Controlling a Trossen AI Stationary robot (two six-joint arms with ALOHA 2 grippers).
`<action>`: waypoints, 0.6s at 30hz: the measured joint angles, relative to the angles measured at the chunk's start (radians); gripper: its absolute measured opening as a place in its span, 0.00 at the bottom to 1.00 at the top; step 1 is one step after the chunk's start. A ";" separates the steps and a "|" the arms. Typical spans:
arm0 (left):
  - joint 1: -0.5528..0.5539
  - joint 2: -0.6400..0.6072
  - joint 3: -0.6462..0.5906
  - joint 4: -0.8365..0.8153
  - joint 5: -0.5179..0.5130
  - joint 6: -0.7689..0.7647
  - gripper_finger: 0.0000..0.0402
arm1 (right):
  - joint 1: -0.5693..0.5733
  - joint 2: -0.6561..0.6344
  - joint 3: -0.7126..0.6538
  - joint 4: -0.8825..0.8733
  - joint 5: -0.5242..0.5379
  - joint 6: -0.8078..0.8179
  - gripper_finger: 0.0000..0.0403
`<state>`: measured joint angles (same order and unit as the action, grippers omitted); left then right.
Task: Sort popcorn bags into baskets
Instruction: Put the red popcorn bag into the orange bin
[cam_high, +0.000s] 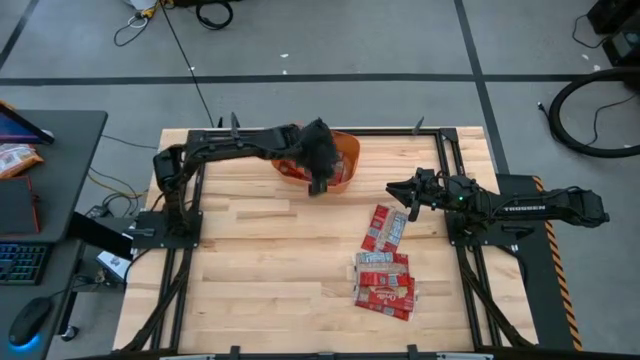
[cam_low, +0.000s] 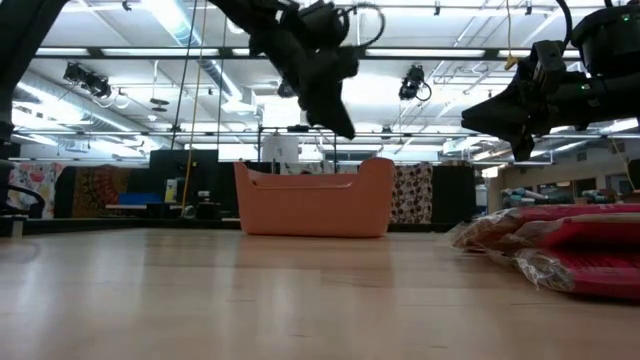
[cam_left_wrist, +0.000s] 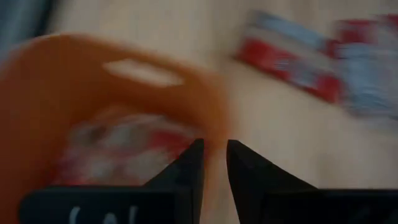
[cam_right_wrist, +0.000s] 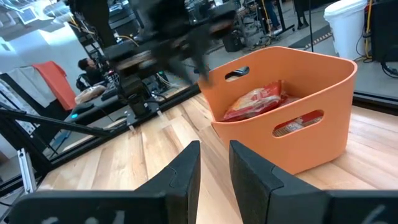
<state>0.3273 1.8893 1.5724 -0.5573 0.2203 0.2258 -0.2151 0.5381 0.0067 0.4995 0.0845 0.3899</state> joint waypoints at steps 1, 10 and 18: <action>-0.022 0.004 0.000 0.000 0.016 0.014 0.19 | 0.000 0.000 0.000 0.000 0.000 0.000 0.22; -0.228 0.076 0.000 0.102 -0.177 -0.021 0.19 | 0.000 0.000 0.000 -0.001 0.000 0.000 0.22; -0.364 0.177 0.000 0.243 -0.352 -0.065 0.22 | 0.000 0.000 0.000 0.000 0.000 0.000 0.22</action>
<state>-0.0363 2.0667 1.5723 -0.3144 -0.1316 0.1608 -0.2153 0.5385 0.0067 0.4995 0.0845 0.3900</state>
